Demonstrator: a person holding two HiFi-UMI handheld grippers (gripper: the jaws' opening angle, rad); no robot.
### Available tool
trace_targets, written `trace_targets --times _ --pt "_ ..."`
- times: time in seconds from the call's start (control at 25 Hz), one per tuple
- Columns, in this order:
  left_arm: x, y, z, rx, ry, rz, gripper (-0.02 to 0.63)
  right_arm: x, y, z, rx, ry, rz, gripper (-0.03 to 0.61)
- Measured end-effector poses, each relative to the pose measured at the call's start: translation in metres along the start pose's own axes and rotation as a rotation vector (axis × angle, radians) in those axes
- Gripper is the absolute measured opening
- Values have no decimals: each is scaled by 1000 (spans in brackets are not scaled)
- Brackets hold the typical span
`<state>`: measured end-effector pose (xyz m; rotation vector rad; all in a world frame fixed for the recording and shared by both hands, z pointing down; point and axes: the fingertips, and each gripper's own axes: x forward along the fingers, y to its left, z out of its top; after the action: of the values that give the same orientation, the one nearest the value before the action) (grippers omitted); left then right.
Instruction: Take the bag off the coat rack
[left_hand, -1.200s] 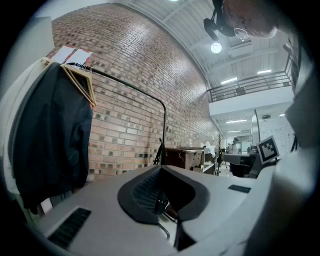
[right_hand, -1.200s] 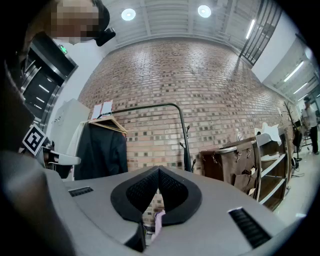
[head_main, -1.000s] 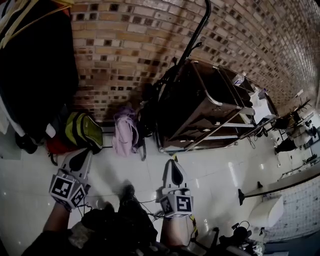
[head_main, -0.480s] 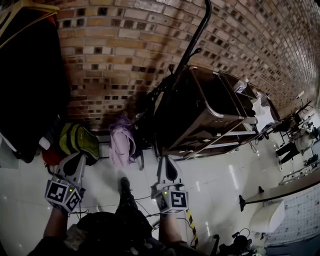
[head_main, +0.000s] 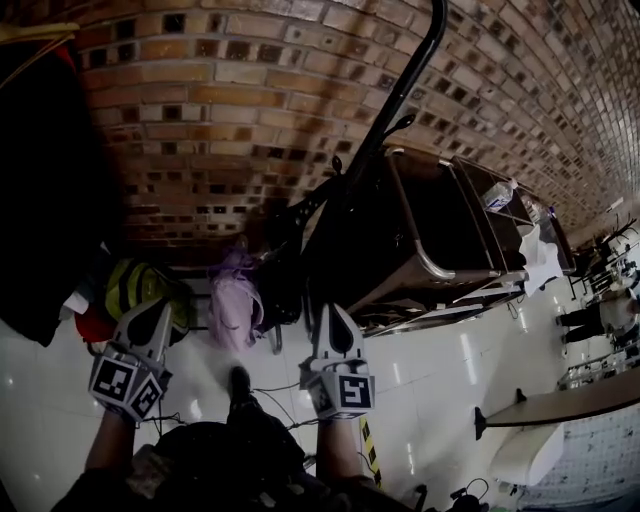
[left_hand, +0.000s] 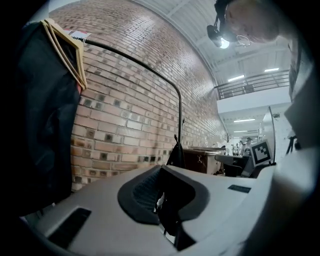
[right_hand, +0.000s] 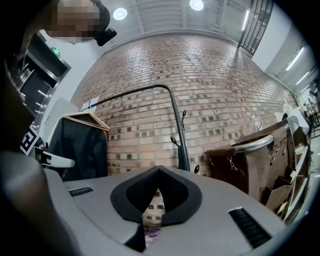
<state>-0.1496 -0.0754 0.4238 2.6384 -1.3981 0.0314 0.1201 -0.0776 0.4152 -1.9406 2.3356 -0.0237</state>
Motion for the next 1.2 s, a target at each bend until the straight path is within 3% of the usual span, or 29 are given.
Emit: trace_targets --times 0.24,0.6,0.88,1.2 --pt "67 5 10 19 -6 34 40 65 -43 -14 19 42 23 20" --pt "154 18 25 11 -44 108 40 159 -86 -47 -4 122 88 106" --pt "186 24 24 10 -34 104 40 206 -89 -62 -71 179 102 137" --pt "221 33 24 6 -5 35 40 232 -89 -60 -82 180 62 138"
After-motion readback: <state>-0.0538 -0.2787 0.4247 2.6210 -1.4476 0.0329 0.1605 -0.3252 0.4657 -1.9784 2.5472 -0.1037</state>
